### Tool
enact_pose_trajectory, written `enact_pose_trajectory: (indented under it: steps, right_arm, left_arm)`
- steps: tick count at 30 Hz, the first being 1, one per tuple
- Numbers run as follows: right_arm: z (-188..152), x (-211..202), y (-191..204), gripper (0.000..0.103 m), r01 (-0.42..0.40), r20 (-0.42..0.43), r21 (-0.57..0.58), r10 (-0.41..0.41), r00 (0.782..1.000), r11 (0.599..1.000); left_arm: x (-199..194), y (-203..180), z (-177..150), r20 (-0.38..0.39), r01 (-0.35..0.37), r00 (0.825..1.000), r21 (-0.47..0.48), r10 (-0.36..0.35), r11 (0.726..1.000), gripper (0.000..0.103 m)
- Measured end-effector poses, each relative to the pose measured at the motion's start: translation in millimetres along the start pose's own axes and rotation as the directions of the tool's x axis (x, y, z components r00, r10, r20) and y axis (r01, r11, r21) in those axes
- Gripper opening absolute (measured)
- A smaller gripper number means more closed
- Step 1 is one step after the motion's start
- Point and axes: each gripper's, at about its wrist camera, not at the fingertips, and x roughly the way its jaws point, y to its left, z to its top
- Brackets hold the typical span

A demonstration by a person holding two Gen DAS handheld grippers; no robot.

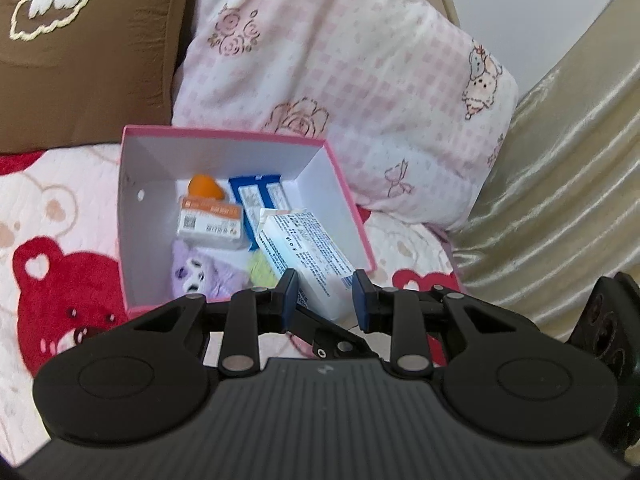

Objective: Organize objects
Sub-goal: 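Lift the white medicine box with the left tool over the pink box, then lower the medicine box into the pink box beside the snack packet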

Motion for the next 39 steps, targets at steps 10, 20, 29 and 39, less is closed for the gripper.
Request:
enact_pose_trajectory:
  steps: [10, 20, 29, 39]
  right_arm:
    - [15, 6, -26, 0.048, 0.034, 0.002, -0.029, -0.034, 0.999, 0.999]
    - [25, 50, -59, 0.048, 0.045, 0.010, 0.028, -0.046, 0.999, 0.999]
    - [41, 105, -108, 0.048, -0.029, -0.057, 0.067, 0.033, 0.998, 0.997]
    - [35, 155, -121, 0.048, 0.038, -0.164, 0.026, -0.033, 0.986, 0.999]
  left_arm:
    - [30, -5, 13, 0.009, 0.050, 0.999, 0.003, -0.050, 0.999, 0.027]
    - [83, 8, 45, 0.035, 0.053, 0.998, -0.006, -0.053, 0.999, 0.027]
    - [142, 42, 68, -0.003, 0.075, 0.997, -0.109, -0.076, 0.991, 0.027]
    - [199, 68, 73, -0.092, 0.075, 0.991, -0.186, -0.093, 0.980, 0.027]
